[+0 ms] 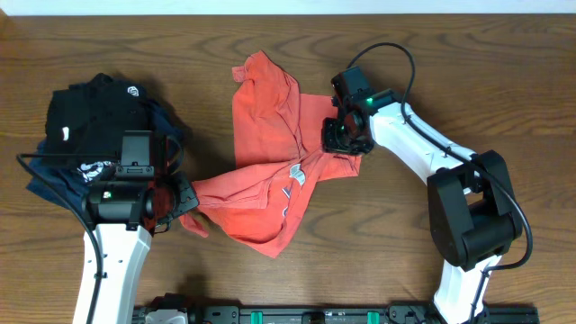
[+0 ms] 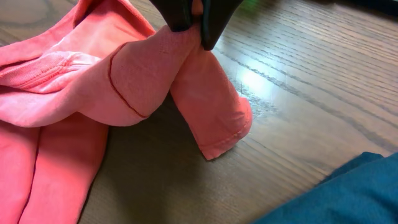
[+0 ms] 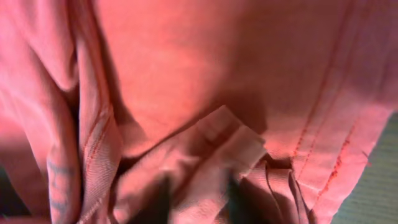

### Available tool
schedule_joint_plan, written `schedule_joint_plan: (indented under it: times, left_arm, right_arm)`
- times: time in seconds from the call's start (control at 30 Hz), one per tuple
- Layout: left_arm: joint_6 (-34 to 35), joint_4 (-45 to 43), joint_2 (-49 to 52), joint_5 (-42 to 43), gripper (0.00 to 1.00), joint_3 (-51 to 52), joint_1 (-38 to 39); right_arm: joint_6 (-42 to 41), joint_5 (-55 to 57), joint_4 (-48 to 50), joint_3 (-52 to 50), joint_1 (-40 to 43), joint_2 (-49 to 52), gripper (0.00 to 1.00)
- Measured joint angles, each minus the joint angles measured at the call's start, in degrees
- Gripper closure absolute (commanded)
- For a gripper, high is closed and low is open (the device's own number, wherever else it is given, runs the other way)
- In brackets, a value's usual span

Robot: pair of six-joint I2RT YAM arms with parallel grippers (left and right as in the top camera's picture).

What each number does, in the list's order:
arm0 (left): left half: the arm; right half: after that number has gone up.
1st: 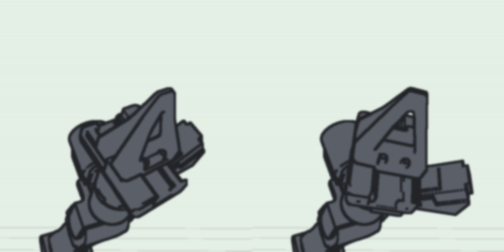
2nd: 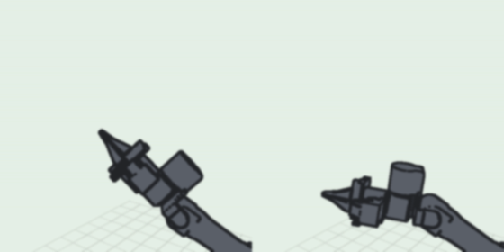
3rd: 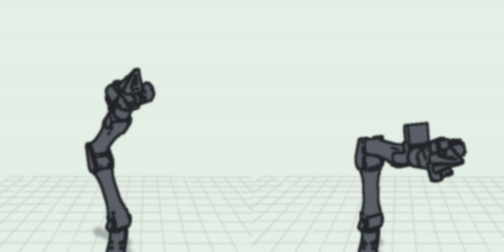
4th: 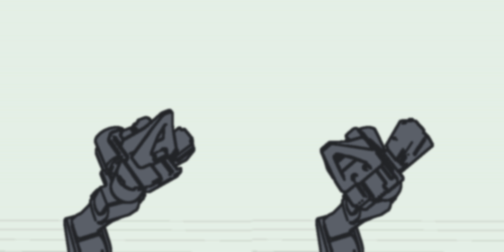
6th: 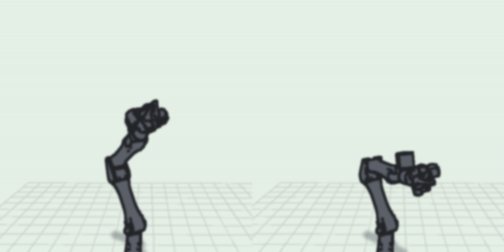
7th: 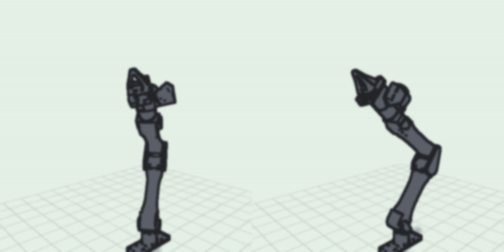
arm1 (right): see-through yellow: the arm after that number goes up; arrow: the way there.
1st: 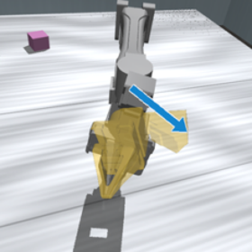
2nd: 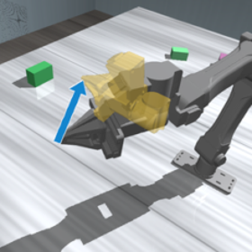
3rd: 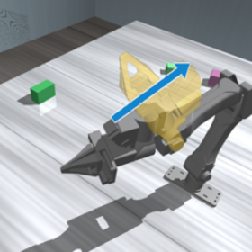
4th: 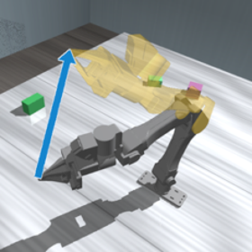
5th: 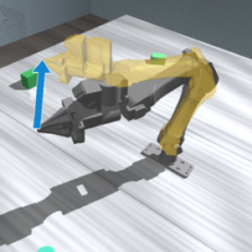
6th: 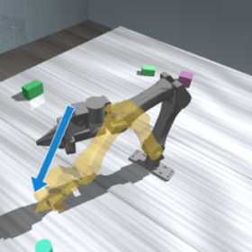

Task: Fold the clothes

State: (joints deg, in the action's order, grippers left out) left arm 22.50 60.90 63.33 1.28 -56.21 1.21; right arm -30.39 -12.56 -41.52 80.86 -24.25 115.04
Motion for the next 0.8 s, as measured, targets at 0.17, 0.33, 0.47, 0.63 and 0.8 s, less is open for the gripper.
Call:
schedule_joint_plan:
  times: [0.17,0.33,0.47,0.63,0.8]
  left_arm:
    - [0.00,0.02,0.00,0.00,0.94,0.00,0.00]
    - [0.00,-0.17,0.00,0.00,0.94,0.00,0.00]
    - [-0.35,-3.56,0.00,0.02,0.94,0.00,0.00]
    - [-1.79,-12.52,0.00,0.04,0.94,0.04,0.00]
    - [-0.98,-28.09,0.04,1.42,0.94,0.09,0.00]
  right_arm:
    - [-1.11,1.01,-0.66,0.00,0.00,0.00,0.99]
    - [-1.27,3.89,-1.99,0.00,0.11,-0.02,0.99]
    - [-0.63,9.40,-6.71,0.17,2.60,-0.61,0.99]
    - [3.93,15.52,-13.86,6.56,15.56,-4.98,0.99]
    - [10.19,16.28,-15.39,17.35,32.44,-12.33,1.00]
